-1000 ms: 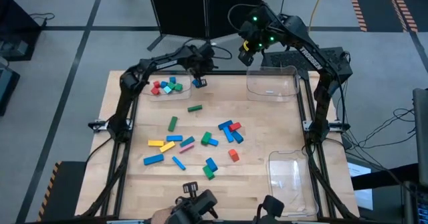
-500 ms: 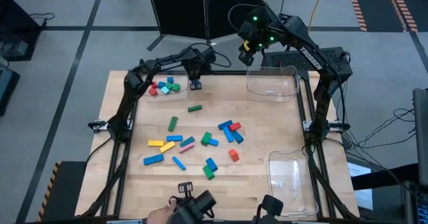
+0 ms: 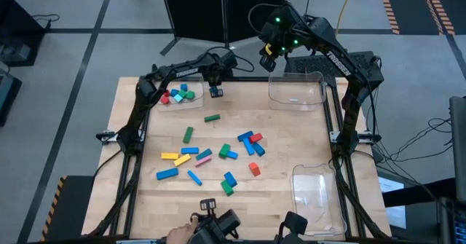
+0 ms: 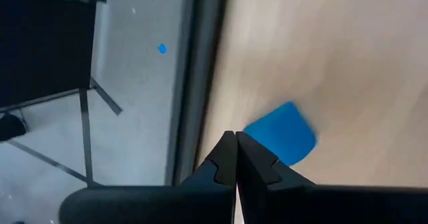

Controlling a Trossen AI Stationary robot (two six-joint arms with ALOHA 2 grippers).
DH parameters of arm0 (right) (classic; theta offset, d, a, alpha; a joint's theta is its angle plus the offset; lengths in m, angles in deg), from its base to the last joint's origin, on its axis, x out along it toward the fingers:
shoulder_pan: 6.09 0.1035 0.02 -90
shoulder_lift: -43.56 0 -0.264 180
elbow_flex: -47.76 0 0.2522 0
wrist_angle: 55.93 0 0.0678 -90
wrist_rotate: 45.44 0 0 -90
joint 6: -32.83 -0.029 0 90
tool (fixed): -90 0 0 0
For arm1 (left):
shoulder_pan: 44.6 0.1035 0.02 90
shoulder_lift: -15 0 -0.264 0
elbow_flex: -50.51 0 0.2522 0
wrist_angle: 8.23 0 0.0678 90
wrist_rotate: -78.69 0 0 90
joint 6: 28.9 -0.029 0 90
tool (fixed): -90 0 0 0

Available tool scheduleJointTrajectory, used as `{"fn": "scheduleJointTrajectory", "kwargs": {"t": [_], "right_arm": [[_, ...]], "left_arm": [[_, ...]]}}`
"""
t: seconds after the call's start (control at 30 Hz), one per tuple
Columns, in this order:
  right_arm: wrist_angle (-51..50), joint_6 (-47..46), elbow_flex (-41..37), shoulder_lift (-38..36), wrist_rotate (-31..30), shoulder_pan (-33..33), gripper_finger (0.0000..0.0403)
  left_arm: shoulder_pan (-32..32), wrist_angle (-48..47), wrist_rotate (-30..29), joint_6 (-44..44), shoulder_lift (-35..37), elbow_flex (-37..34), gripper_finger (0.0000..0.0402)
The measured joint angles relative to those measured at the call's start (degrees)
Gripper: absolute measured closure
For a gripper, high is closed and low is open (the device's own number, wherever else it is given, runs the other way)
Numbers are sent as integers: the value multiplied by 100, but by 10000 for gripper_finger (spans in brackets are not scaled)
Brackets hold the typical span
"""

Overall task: Sort blocks by size
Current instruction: Put the blue half-circle block into the top left transparent bin

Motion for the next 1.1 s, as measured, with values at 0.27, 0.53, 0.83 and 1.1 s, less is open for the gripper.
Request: {"fn": "scheduleJointTrajectory", "kwargs": {"t": [0.27,0.53,0.83,1.1], "right_arm": [[83,0,0,1,6,0,403],[81,26,0,2,9,0,403],[80,44,0,2,9,2,403],[80,-78,0,2,9,2,403]], "left_arm": [[-37,-20,-395,-48,-281,0,402],[-35,-68,-674,-4,-585,-7,402],[-365,-1258,527,218,-488,120,402],[-1066,-1428,1015,440,-321,170,402]]}}
